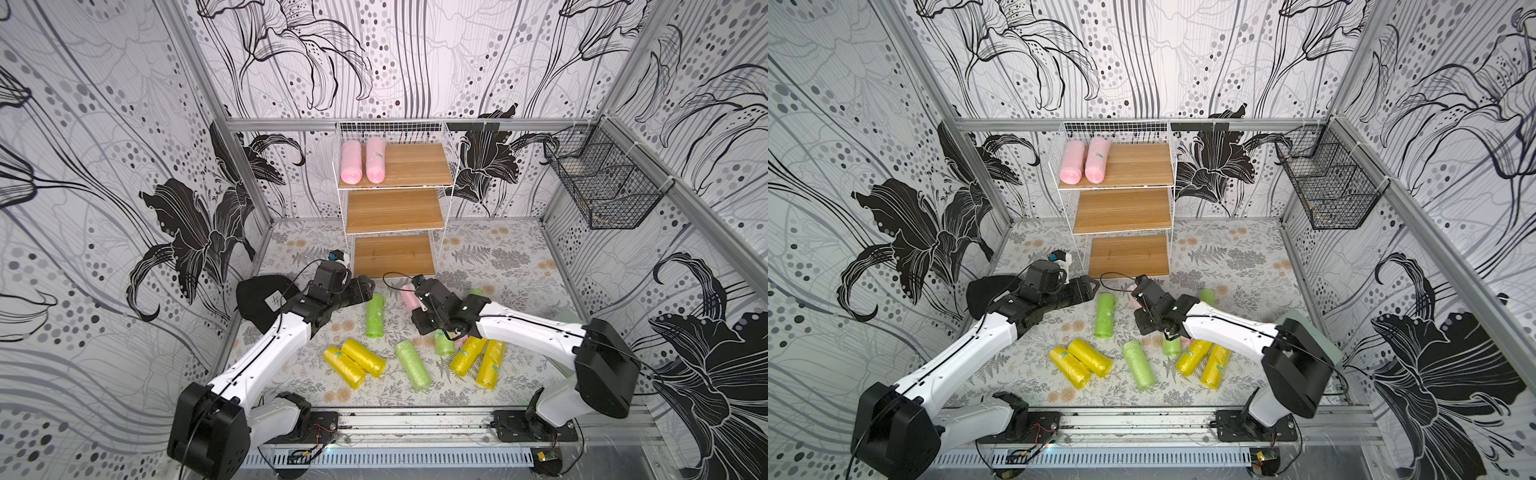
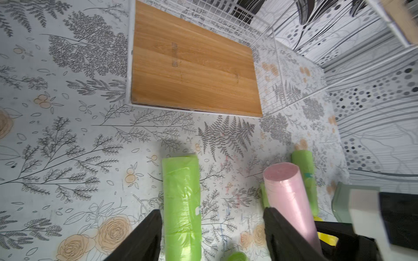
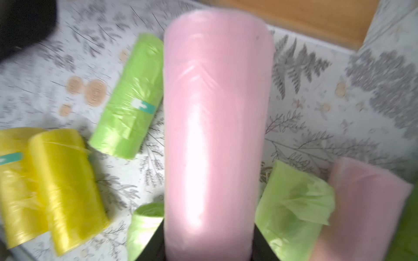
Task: Sort the rolls of trash bags by color and place them on the shelf
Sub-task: Pick up the roll of trash bags from the center of the board, then place the roll of trash bags on the shelf.
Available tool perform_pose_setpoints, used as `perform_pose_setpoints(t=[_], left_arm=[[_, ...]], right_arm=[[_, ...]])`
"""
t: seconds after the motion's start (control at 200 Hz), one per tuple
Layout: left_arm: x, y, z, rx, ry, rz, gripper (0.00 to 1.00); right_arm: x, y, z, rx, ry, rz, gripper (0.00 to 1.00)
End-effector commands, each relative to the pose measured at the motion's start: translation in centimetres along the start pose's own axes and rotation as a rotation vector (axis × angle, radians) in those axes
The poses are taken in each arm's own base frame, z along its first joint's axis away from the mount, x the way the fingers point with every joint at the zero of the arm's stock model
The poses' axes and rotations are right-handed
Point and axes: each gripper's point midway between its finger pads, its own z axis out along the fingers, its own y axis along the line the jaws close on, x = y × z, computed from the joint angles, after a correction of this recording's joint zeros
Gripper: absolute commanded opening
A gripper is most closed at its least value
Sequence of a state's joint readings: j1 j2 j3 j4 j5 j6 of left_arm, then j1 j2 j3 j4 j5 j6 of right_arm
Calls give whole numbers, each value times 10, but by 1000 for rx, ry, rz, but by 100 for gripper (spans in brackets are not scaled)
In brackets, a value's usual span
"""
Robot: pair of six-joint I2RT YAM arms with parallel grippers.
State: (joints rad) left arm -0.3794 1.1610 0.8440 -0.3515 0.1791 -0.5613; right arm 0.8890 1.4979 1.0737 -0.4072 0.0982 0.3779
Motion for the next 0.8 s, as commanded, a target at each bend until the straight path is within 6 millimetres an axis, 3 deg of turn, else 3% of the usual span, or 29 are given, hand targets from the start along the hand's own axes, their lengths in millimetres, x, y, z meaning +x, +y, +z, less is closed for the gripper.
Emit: perform_pose_setpoints(t=[0.0,0.1,0.365,0.546,0.796], left_arm=[[-29,-29,-21,96,-87,14,74],[-37,-40,-32,138,-112,48,74],[-59,-122,-68,609,-166,-83,77],[-72,-149,-83,745,-174,-139,81],[-56,-165,-60,681,-99,-137,83]], right_arm=[[-40,7,-51,-22,-59,-79,36],[-51,5,-86,0,-45,-106,36],[-84,40,-135,-208,-198,-139,36],[-93,39,-135,-200,-196,-144,36],[-104,51,-136,-257,-231,-143,36]])
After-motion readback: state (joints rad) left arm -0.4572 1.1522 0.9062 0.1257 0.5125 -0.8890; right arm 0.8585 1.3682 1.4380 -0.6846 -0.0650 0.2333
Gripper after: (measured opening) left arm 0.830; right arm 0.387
